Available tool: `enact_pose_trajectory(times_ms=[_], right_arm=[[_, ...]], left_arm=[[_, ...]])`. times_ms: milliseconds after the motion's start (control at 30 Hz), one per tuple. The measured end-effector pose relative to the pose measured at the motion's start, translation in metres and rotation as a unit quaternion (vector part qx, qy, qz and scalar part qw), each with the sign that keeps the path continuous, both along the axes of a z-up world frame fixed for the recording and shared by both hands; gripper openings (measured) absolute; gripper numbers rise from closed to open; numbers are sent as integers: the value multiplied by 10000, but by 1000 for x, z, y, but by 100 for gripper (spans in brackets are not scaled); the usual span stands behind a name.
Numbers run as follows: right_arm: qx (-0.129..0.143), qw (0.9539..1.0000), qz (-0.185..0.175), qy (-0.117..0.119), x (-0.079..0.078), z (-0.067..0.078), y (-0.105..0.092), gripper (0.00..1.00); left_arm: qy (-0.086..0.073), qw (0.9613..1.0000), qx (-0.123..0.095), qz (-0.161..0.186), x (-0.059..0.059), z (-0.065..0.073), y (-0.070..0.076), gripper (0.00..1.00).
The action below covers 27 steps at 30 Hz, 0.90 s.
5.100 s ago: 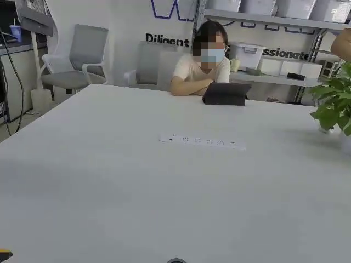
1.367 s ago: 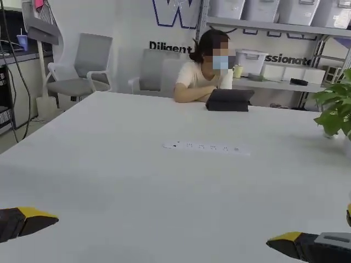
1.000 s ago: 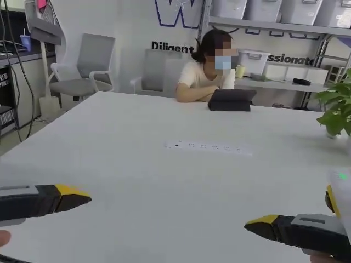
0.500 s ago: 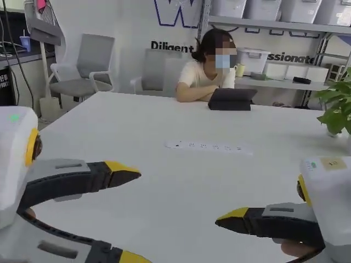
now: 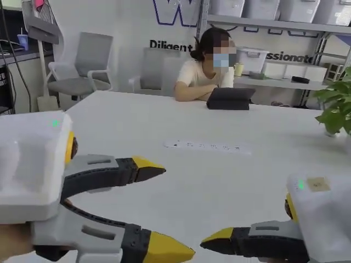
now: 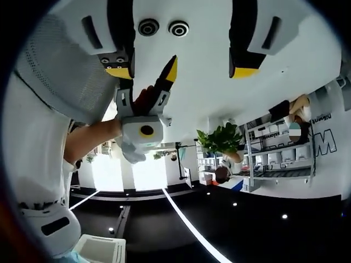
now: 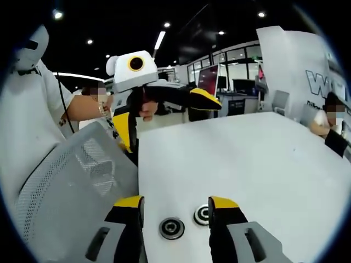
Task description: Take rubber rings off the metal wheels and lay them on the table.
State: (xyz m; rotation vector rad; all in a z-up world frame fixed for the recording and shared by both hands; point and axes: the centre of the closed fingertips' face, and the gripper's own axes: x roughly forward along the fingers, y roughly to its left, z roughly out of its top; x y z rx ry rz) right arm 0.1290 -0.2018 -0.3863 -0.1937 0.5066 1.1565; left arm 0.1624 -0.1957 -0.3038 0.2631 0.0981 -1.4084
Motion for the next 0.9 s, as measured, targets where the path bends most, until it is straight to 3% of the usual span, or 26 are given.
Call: enact_pose_trajectory(times_ms=[100, 167, 267, 500, 667, 767, 900], right_arm=[[-101, 9999, 64, 56, -3, -10, -2, 43], [-179, 9997, 109, 155, -5, -18, -4, 40], [-243, 9993, 159, 251, -7, -27, -5, 39], [-556, 9968, 344, 459, -20, -53, -10, 32], [-712, 9949, 441, 558, -26, -67, -8, 30], [-845, 9938, 451, 560, -28, -74, -8, 29], [-952, 9927, 405, 613, -27, -83, -8, 28]], left_arm=[[138, 9998, 49, -101, -1, -12, -4, 60], [147, 9996, 171, -176, -2, -24, -6, 56], [25, 9989, 404, -238, -5, -40, -7, 51], [110, 9969, 591, -508, -20, -68, -14, 41], [315, 9957, 650, -572, -29, -87, -16, 36], [419, 9931, 889, -639, -34, -104, -14, 32], [543, 9913, 988, -680, -39, -116, -14, 27]])
